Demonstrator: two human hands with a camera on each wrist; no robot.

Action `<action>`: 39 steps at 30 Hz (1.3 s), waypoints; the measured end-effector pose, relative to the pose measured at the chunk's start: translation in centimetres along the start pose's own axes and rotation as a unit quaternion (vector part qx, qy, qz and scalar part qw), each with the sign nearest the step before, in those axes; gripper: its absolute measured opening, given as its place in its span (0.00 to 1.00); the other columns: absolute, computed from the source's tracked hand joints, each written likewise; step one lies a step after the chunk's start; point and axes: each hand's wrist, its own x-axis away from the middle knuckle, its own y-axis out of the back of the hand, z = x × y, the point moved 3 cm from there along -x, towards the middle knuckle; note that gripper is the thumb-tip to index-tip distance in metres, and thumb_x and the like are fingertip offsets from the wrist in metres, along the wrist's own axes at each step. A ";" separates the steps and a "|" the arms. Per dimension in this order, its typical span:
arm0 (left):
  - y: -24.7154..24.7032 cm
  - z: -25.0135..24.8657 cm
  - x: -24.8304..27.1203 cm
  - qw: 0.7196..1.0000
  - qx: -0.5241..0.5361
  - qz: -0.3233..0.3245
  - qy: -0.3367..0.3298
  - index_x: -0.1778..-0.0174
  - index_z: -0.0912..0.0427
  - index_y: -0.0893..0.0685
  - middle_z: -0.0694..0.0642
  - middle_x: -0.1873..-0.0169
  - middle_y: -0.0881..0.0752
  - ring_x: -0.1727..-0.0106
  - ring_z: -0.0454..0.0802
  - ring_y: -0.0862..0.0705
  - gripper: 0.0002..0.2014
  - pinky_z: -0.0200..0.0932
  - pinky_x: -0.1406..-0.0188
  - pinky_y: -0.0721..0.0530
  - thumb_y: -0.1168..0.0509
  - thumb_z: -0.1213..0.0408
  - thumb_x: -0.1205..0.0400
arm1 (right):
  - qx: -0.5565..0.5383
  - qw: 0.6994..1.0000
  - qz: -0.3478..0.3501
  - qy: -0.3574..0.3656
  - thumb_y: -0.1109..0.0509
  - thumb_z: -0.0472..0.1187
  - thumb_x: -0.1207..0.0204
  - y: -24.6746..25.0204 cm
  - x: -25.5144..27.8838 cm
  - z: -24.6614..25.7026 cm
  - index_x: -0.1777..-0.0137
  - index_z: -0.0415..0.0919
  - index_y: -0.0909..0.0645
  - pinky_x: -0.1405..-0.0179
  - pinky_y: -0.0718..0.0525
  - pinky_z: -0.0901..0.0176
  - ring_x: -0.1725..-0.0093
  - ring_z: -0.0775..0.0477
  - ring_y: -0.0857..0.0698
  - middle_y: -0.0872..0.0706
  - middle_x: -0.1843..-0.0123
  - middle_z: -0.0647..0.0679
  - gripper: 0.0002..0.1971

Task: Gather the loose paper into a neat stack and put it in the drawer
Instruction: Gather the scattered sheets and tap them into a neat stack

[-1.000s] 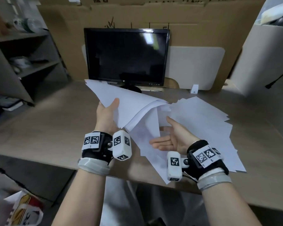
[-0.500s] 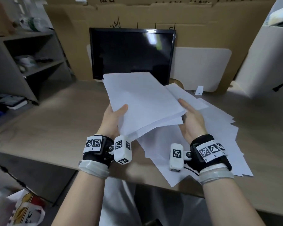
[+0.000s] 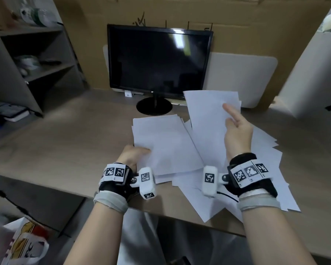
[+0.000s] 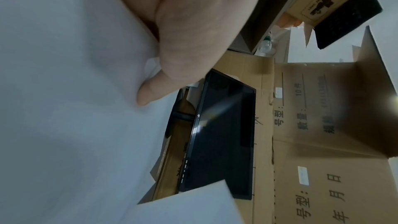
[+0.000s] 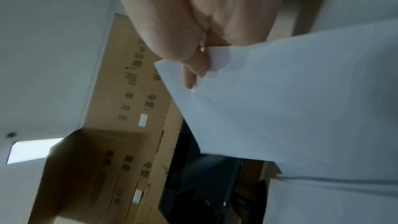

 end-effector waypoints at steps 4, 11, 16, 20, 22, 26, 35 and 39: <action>-0.4 -0.5 0.1 0.998 0.015 0.029 -0.052 0.24 0.50 0.32 0.56 0.48 0.12 0.52 0.55 0.10 0.35 0.49 0.60 0.09 0.35 0.86 0.21 | 0.045 0.986 0.135 0.086 0.44 0.26 0.15 -3.4 1.0 3.3 0.35 0.47 0.13 0.35 0.30 0.83 0.34 0.76 0.22 0.15 0.38 0.68 0.22; -0.1 -1.4 1.4 0.994 0.064 0.068 -0.047 0.11 0.42 0.45 0.40 0.28 0.27 0.35 0.45 0.21 0.38 0.37 0.54 0.18 0.31 0.59 0.13 | 0.034 0.947 0.260 0.184 0.43 0.29 0.13 -8.1 3.7 8.7 0.32 0.43 0.15 0.29 0.30 0.74 0.28 0.64 0.22 0.13 0.33 0.58 0.19; 0.6 -0.1 1.5 0.968 0.166 0.190 0.011 0.18 0.35 0.29 0.50 0.22 0.20 0.24 0.56 0.18 0.40 0.61 0.22 0.25 0.26 0.31 0.26 | -0.055 0.949 0.239 0.199 0.41 0.29 0.14 -9.2 3.5 10.5 0.32 0.41 0.15 0.21 0.28 0.55 0.26 0.57 0.21 0.13 0.32 0.54 0.18; 0.9 -0.2 1.6 0.966 0.176 0.189 -0.014 0.20 0.50 0.23 0.57 0.28 0.15 0.27 0.59 0.15 0.35 0.59 0.24 0.22 0.29 0.36 0.20 | -0.096 0.966 0.198 0.133 0.40 0.31 0.14 -9.0 1.9 8.9 0.32 0.47 0.15 0.18 0.32 0.50 0.25 0.61 0.23 0.14 0.31 0.60 0.18; 1.0 -0.7 1.4 0.974 0.159 0.158 -0.040 0.24 0.58 0.20 0.60 0.34 0.11 0.33 0.59 0.11 0.27 0.52 0.38 0.11 0.31 0.46 0.14 | -0.077 0.979 0.169 0.085 0.41 0.32 0.13 -8.8 1.1 7.1 0.32 0.52 0.15 0.18 0.33 0.53 0.26 0.67 0.24 0.16 0.31 0.66 0.20; 1.1 -0.6 0.9 0.984 0.152 0.088 -0.030 0.32 0.69 0.16 0.65 0.43 0.08 0.48 0.60 0.06 0.19 0.48 0.59 0.08 0.29 0.60 0.14 | 0.006 0.985 0.171 0.008 0.35 0.37 0.15 -8.3 -0.4 2.4 0.21 0.59 0.27 0.17 0.37 0.55 0.26 0.72 0.30 0.26 0.27 0.73 0.25; 0.9 -0.8 -0.1 0.995 0.095 0.026 0.013 0.39 0.70 0.12 0.69 0.45 0.08 0.45 0.70 0.08 0.22 0.64 0.43 0.12 0.23 0.62 0.27 | 0.173 0.968 0.120 -0.139 0.37 0.21 0.29 -7.1 -0.5 -6.4 0.42 0.35 0.14 0.65 0.19 0.72 0.56 0.49 0.14 0.12 0.54 0.49 0.19; 1.1 -1.5 -0.2 0.992 0.119 0.044 0.007 0.32 0.63 0.23 0.63 0.37 0.13 0.42 0.64 0.10 0.34 0.62 0.40 0.13 0.21 0.60 0.34 | 0.244 0.943 0.165 -0.154 0.40 0.24 0.32 -6.5 -2.0 -8.9 0.59 0.32 0.14 0.62 0.25 0.62 0.61 0.48 0.20 0.16 0.64 0.50 0.12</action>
